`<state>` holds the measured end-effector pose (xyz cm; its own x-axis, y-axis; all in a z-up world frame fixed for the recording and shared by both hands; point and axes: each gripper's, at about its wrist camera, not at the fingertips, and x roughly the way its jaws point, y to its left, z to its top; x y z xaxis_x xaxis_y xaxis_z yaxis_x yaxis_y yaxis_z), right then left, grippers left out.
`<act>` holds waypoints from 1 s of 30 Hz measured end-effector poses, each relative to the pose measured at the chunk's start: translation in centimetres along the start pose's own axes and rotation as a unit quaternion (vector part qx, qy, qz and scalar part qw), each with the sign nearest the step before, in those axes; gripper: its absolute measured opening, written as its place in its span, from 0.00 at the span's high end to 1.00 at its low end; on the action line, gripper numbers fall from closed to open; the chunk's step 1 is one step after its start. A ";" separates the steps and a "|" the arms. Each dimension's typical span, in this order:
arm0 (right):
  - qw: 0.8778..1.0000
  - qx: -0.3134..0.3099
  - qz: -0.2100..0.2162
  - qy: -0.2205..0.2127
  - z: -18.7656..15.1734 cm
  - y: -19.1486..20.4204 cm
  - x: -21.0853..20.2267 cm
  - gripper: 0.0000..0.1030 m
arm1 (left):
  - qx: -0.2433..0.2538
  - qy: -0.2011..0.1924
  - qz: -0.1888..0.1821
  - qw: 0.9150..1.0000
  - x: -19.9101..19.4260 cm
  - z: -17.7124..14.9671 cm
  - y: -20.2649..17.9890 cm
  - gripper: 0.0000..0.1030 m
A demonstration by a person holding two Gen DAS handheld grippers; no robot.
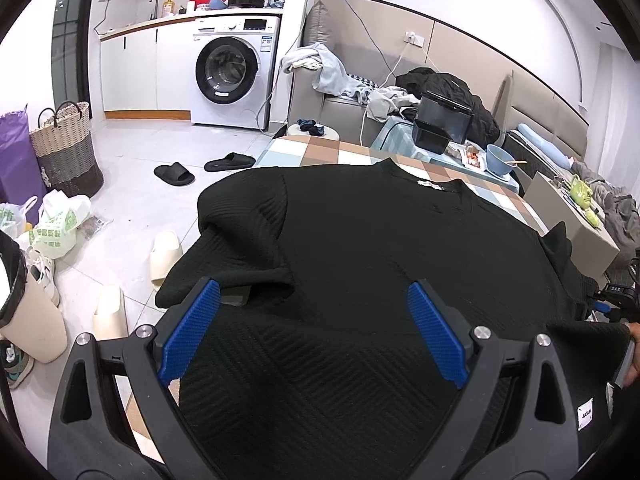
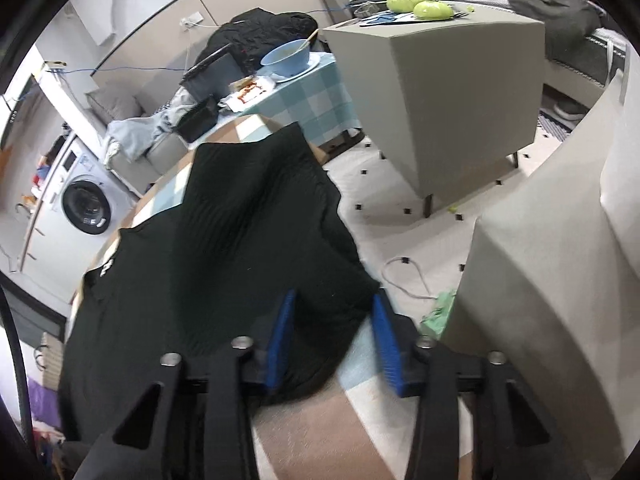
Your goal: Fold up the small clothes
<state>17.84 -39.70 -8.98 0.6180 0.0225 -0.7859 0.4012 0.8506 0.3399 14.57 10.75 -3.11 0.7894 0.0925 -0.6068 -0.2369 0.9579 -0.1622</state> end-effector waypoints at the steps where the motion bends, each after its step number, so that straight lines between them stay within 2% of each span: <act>1: 1.000 -0.003 -0.004 -0.001 0.1 0.0 0.0 0.77 | 0.000 0.000 0.001 1.000 -0.1 0.0 0.0 0.08; 2: 1.000 -0.003 -0.007 -0.003 0.1 -0.1 0.0 0.83 | -0.002 0.000 0.000 1.000 0.0 -0.1 0.1 0.08; 5: 1.000 -0.002 0.006 -0.019 0.6 0.2 -0.8 0.90 | -0.004 0.001 0.002 1.000 -0.2 -0.3 0.4 0.08; 8: 0.998 -0.038 0.027 -0.046 1.2 2.7 -2.8 0.91 | -0.007 0.001 -0.001 1.000 -0.2 -0.3 0.5 0.08; 10: 0.994 -0.067 0.060 -0.063 1.8 5.1 -4.4 0.91 | -0.009 -0.001 -0.004 1.000 -0.3 -0.3 0.9 0.08; 13: 0.982 -0.135 0.116 -0.070 1.9 10.5 -6.3 0.91 | -0.008 -0.004 -0.007 1.000 -0.4 -0.2 1.1 0.08; 15: 0.968 -0.182 0.162 -0.055 0.9 14.6 -6.7 0.91 | -0.011 -0.004 -0.006 1.000 -0.5 -0.1 1.1 0.08; 18: 0.952 -0.233 0.199 -0.018 -1.9 19.1 -6.1 0.90 | -0.024 -0.005 -0.003 1.000 -0.5 0.0 1.5 0.08; 19: 0.948 -0.243 0.204 -0.004 -2.8 19.8 -5.7 0.81 | -0.028 -0.006 -0.002 1.000 -0.6 0.0 1.8 0.08; 20: 0.944 -0.254 0.208 0.023 -3.9 20.6 -4.8 0.65 | -0.033 -0.007 0.000 0.999 -0.7 0.0 2.1 0.08; 21: 0.942 -0.258 0.211 0.036 -4.6 20.8 -4.2 0.61 | -0.038 -0.007 0.003 0.999 -0.7 0.0 2.4 0.08; 23: 0.943 -0.256 0.208 0.045 -5.5 20.4 -3.6 0.59 | -0.049 -0.004 0.009 0.999 -0.5 0.0 3.0 0.08; 25: 0.951 -0.240 0.186 0.052 -5.8 19.5 -2.8 0.59 | -0.064 0.002 0.018 0.998 -0.2 -0.2 3.8 0.08; 28: 0.962 -0.218 0.138 0.093 -6.4 17.7 -0.5 0.59 | -0.096 0.014 0.020 0.995 0.5 -0.5 5.2 0.08; 30: 0.966 -0.202 0.128 0.098 -6.6 16.2 -0.2 0.59 | -0.127 0.025 0.024 0.991 1.0 -0.7 6.3 0.09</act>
<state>19.74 -22.46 -6.68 0.5058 0.3248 -0.7992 -0.0681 0.9386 0.3383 13.47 16.67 -5.28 0.7463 0.1166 -0.6553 -0.4136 0.8526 -0.3194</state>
